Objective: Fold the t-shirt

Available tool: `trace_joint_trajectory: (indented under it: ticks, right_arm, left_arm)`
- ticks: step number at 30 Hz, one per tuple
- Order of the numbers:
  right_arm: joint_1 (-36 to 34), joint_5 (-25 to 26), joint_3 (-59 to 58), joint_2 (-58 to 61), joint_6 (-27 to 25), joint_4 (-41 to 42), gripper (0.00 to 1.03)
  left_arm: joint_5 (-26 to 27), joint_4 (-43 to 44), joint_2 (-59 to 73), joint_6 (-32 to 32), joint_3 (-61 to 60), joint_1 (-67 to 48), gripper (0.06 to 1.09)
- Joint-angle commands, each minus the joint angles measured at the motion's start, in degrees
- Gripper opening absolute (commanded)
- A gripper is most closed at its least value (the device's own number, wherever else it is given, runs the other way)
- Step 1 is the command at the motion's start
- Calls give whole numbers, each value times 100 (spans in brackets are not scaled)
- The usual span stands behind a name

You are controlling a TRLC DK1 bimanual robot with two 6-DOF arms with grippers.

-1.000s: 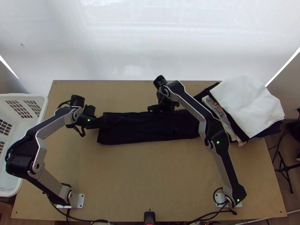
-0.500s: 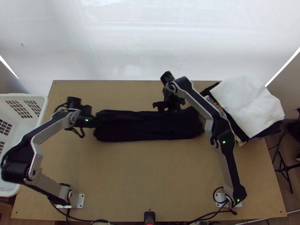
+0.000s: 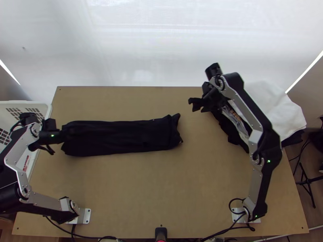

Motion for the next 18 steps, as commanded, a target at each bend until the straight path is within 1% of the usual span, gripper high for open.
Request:
trace_joint_trajectory:
  ticks: [1, 3, 5, 8, 13, 18]
  right_arm:
    - [-301, -41, -480, -595, -73, 6, 58]
    - [-310, -32, -629, -718, -73, 23, 58]
    - [-336, -41, -787, -850, -73, 58, 58]
    - [-371, -32, -954, -999, -73, 76, 58]
    - [-451, -41, -1139, -1263, -20, 85, 58]
    - [-600, -41, -1288, -1570, 7, 76, 58]
  left_arm:
    - [-592, -378, -472, 401, 153, -83, 9]
    - [-715, -519, -674, 226, 337, -628, 9]
    - [-723, -783, -727, -56, 645, -1225, 9]
    - [-794, -932, -657, -574, 1128, -2139, 9]
    - [-926, -1038, -138, -1313, 1910, -3502, 9]
    - [-996, -1134, 556, -1796, 2842, -4548, 9]
